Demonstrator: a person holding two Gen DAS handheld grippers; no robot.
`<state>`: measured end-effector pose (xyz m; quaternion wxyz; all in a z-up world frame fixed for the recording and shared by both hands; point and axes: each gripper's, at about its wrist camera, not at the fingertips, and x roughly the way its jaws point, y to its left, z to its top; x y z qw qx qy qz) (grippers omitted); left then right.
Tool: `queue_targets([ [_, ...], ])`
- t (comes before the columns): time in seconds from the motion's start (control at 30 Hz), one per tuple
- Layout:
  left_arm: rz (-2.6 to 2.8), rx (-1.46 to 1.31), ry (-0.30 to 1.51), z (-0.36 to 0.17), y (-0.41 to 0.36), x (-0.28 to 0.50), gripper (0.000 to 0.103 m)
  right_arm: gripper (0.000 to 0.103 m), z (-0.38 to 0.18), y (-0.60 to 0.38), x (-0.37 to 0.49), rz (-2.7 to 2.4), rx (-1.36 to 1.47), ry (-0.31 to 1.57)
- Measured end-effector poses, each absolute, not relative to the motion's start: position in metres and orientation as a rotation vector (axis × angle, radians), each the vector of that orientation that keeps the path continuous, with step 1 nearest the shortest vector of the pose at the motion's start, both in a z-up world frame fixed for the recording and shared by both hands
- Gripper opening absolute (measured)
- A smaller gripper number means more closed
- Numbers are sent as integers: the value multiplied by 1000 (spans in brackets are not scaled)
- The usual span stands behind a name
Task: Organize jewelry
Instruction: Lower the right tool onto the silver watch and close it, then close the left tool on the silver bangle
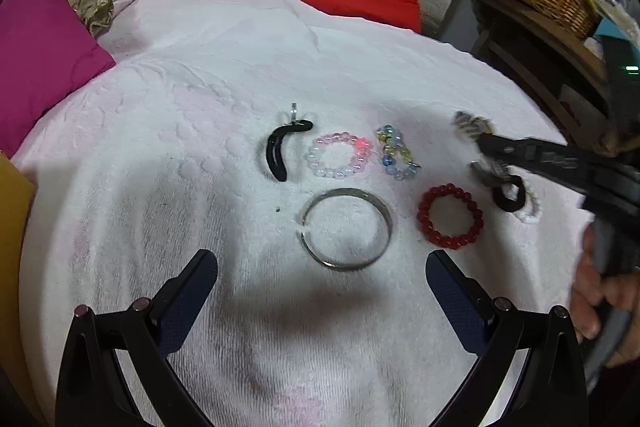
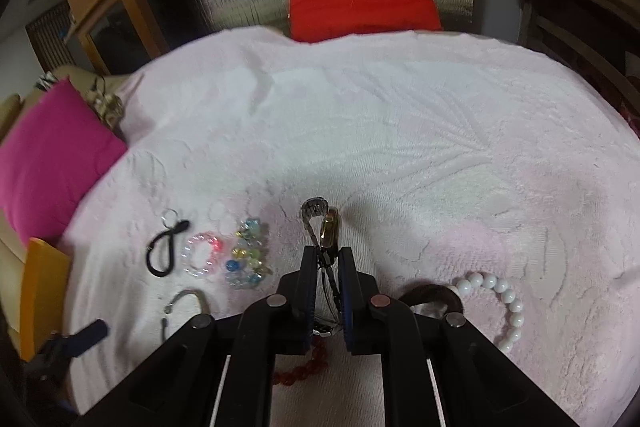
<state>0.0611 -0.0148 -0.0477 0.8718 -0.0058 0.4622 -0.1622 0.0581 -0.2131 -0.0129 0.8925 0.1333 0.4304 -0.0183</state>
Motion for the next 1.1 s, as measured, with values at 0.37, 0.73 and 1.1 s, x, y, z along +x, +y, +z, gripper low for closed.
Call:
queue_targets([
  [0.37, -327, 22, 999, -63, -38, 71, 103, 12, 11, -222, 31, -11, 335, 789],
  [0.73, -295, 51, 1004, -73, -43, 82, 75, 12, 8, -232, 18, -35, 345, 796],
  [1.1, -307, 67, 974, -70, -50, 76, 60, 12, -3, -229, 13, -84, 345, 809],
])
